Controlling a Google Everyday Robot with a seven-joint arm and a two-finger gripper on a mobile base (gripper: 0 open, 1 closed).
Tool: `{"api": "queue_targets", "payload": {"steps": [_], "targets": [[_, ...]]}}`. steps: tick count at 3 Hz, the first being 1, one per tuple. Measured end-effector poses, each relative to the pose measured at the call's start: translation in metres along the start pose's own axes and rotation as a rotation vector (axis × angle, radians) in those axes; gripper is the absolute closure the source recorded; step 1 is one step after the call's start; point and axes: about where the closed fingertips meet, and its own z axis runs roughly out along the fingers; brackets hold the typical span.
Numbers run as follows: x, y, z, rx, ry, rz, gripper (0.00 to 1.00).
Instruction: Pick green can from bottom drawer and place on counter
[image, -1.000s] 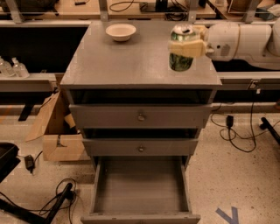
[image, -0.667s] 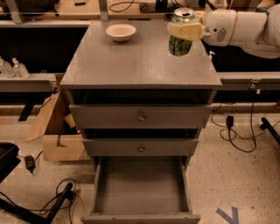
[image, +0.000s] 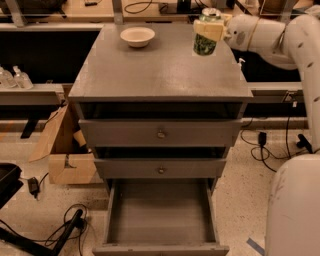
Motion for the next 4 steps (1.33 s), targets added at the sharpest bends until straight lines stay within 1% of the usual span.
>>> {"api": "queue_targets", "payload": {"steps": [1,2,3,4], "targets": [[0.038,-0.035,0.004,0.065,-0.012,0.035,1.00],[0.076,-0.058,0.009,0.121,0.023,0.038,1.00],[0.112,-0.074,0.010,0.165,0.059,0.036,0.82],[0.108,-0.075,0.010,0.168,0.061,0.036,0.57]]}}
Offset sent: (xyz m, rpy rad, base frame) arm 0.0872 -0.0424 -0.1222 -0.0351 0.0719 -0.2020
